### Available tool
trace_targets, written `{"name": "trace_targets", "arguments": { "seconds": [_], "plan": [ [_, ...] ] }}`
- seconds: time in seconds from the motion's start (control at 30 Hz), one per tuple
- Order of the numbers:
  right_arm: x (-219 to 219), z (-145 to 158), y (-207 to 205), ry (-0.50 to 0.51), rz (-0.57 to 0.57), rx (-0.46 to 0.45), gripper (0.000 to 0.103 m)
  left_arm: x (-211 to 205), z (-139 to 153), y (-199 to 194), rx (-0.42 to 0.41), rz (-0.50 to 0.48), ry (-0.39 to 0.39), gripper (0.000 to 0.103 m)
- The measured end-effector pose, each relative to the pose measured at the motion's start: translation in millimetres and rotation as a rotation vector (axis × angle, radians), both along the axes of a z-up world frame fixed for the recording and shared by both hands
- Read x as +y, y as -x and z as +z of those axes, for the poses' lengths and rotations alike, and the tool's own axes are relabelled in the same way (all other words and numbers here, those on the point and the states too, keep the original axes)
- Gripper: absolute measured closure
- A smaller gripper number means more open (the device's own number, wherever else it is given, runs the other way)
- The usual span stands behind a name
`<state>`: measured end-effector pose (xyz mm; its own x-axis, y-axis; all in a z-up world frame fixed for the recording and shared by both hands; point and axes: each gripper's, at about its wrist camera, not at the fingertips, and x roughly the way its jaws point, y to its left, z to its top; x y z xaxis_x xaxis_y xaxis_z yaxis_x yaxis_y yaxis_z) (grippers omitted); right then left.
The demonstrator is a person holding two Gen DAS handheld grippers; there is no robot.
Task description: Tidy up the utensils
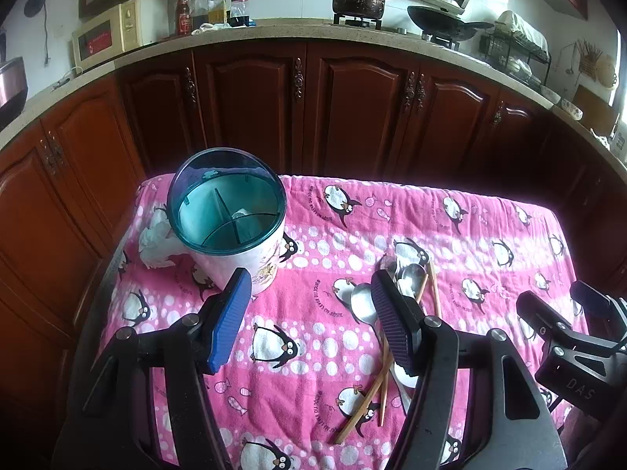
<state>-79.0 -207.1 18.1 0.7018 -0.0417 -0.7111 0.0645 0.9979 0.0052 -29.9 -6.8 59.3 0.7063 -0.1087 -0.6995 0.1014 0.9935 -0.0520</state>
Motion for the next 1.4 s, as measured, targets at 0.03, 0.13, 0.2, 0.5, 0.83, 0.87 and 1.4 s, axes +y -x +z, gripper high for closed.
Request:
{"name": "trace_targets", "arguments": {
  "seconds": [0.03,0.13,0.2,0.5,0.83,0.87,1.4],
  "plan": [
    [1,0,-1,-0.002,0.001,0.002,0.009,0,0,0,0.002,0.001,0.001,0.039],
    [0,-1,-3,-0.010,0.008,0.008,0.009,2,-3,-1,0.005,0.004,0.002,0.040],
    [0,-3,-4,-0.009,0.008,0.007,0.009,2,-4,-1,0.008,0.003,0.003,0.039],
    [-3,-11,-6,-0.037,0.010,0.020,0.009,3,-8,-2,0.022,-0.003,0.006,0.040],
    [0,-18,-10,-0.064,0.038,0.052,0.009,4,-13,-3,0.020,0.009,-0.007,0.040],
    [0,-19,-10,-0.062,0.040,0.054,0.009,4,-13,-3,0.021,0.010,-0.007,0.040],
    [1,-22,-12,-0.040,0.056,0.070,0.009,6,-21,-8,0.051,0.019,0.005,0.040]
  ]
}}
